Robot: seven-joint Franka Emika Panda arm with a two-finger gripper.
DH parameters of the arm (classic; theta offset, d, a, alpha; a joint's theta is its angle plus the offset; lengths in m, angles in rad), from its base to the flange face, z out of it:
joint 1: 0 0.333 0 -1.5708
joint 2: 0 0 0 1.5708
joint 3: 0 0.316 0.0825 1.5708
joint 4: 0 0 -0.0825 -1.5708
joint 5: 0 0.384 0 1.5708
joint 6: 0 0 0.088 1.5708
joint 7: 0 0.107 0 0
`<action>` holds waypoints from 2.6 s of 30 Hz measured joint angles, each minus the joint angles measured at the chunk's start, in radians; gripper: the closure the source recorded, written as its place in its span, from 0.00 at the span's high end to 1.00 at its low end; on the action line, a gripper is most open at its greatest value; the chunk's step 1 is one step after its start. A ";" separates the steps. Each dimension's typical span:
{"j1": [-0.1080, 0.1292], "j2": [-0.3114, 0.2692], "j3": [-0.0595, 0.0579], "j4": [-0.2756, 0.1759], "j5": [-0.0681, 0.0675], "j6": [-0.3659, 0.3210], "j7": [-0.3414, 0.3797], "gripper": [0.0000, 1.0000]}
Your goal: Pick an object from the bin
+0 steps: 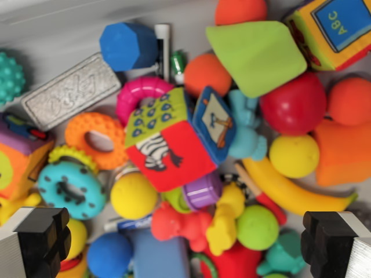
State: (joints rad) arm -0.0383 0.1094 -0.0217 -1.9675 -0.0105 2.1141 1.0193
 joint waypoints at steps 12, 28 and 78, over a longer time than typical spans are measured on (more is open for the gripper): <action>0.000 0.011 -0.001 -0.022 0.000 0.027 0.121 1.00; 0.000 0.033 -0.003 -0.055 0.000 0.072 0.324 1.00; 0.000 0.180 -0.008 -0.154 0.020 0.289 0.946 1.00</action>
State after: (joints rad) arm -0.0382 0.2894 -0.0296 -2.1213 0.0096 2.4029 1.9652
